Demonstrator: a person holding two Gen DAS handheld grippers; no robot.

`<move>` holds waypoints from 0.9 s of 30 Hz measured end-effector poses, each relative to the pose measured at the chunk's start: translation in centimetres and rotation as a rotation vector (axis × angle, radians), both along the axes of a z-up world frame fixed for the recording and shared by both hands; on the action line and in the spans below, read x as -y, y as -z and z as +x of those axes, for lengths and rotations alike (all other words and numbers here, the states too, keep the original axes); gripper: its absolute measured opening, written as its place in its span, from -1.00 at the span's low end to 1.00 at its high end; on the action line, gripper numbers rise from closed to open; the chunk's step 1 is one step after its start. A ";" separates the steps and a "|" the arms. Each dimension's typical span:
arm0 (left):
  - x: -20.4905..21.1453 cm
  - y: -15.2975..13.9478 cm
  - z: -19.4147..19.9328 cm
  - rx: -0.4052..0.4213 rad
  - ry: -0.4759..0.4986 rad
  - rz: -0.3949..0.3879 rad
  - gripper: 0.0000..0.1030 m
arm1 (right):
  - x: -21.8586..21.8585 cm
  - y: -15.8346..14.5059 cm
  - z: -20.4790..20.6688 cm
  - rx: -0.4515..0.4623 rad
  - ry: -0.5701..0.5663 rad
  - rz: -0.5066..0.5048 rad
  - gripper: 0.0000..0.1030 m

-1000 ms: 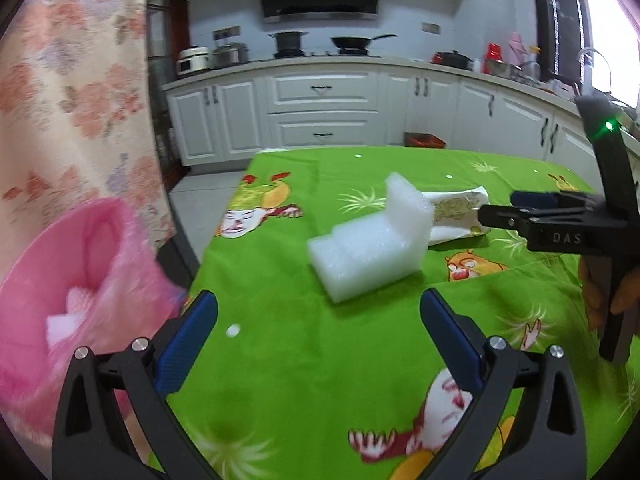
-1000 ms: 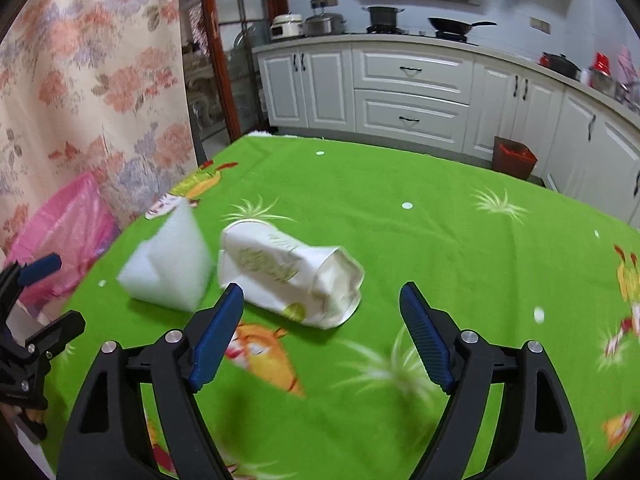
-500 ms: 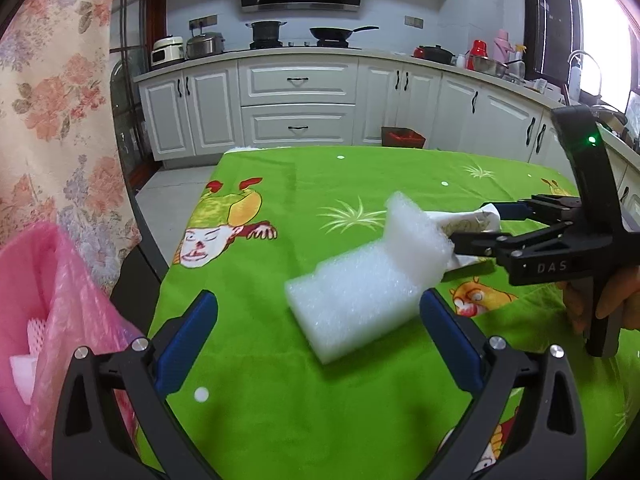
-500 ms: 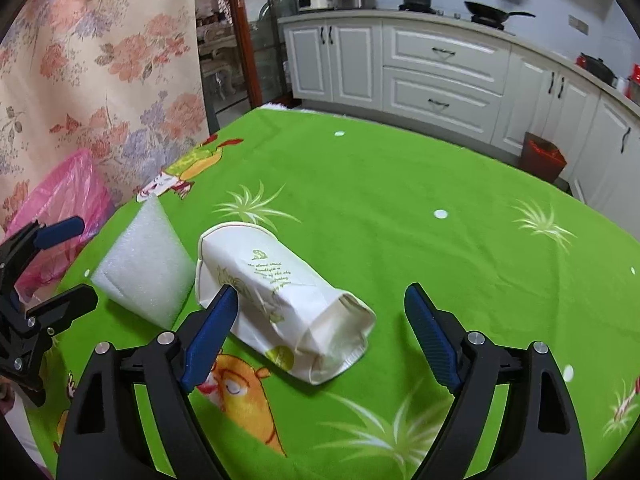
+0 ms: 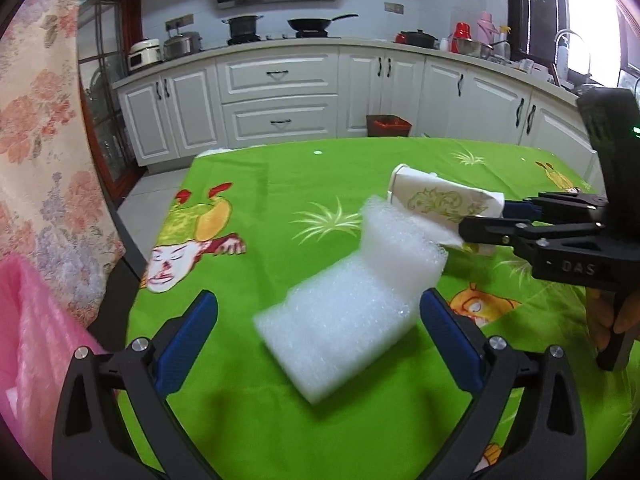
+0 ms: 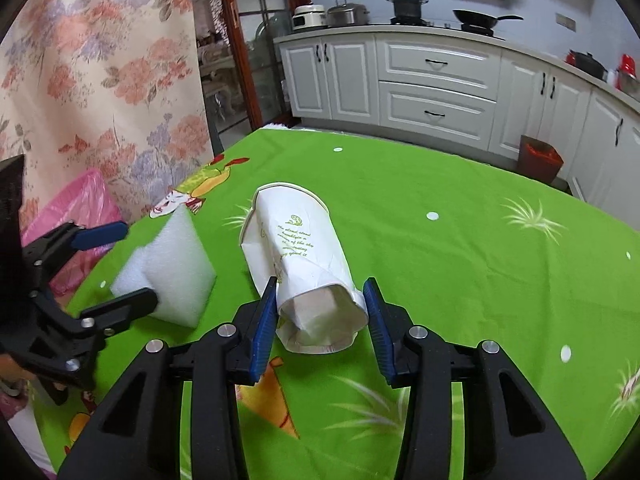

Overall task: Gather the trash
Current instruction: 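Grasp the white paper cup with the right gripper while the left grasps the foam block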

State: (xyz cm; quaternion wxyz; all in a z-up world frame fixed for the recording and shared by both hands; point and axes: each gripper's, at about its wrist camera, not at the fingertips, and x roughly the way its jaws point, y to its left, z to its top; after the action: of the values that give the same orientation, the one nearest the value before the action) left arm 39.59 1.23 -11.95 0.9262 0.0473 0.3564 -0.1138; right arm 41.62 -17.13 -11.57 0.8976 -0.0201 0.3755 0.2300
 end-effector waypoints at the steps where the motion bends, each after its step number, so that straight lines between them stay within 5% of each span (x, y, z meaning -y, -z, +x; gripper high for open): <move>1: 0.1 0.1 0.1 -0.006 0.007 -0.003 0.90 | 0.0 -0.1 -0.1 0.005 0.005 0.001 -0.21; 5: 1.3 0.4 0.5 -0.039 0.051 -0.019 0.83 | 0.7 -0.2 -0.5 0.011 0.047 0.017 -0.21; 9: 2.8 0.1 -0.7 -0.028 0.084 -0.016 0.38 | 1.9 -0.2 -0.7 0.006 0.090 0.041 -0.20; 14: 3.4 0.2 -1.5 -0.032 0.087 -0.014 0.35 | 2.9 -0.1 -1.2 0.008 0.116 0.040 -0.20; 17: 3.7 0.5 -1.4 -0.059 0.097 -0.031 0.56 | 3.5 0.0 -1.9 0.002 0.129 0.049 -0.20; 22: 5.0 0.7 -1.1 -0.051 0.083 0.018 0.57 | 4.3 0.0 -3.2 0.000 0.141 0.063 -0.20; 24: 5.5 0.5 -1.3 -0.022 0.054 0.052 0.21 | 4.6 0.0 -3.7 0.003 0.144 0.062 -0.20; 27: 6.2 0.1 -2.1 0.018 0.031 0.093 0.16 | 5.1 -0.3 -4.8 0.019 0.153 0.069 -0.20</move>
State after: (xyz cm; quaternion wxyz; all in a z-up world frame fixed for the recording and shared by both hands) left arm 37.47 -4.93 -12.07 0.9242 0.0965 0.3524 -0.1109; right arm 36.81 -22.25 -11.32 0.9162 0.0373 0.3593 0.1736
